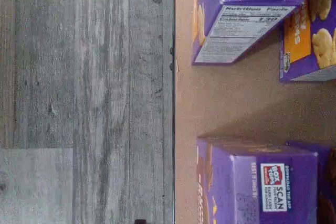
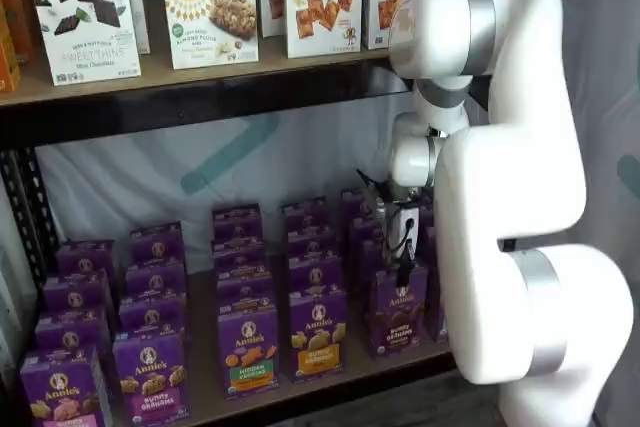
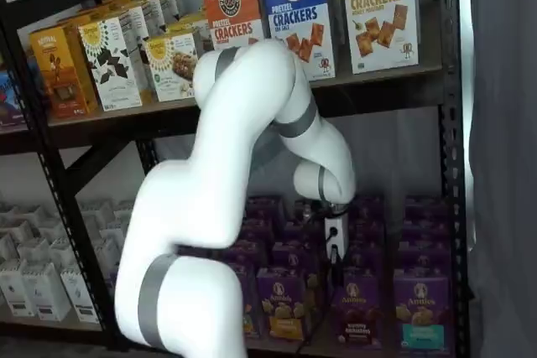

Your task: Pick up the purple box with a brown patch in the center, on the bottom shelf, the fifth box from the left

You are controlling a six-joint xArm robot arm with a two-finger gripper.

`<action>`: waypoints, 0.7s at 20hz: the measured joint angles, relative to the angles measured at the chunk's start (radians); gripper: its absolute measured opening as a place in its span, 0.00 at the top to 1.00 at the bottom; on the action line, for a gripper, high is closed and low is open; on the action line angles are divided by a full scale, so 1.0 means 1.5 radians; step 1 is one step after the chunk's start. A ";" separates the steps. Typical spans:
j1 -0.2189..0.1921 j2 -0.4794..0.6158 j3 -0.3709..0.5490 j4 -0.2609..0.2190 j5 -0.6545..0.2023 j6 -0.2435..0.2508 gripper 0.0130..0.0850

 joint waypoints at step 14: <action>-0.007 0.058 -0.080 -0.032 0.033 0.021 0.00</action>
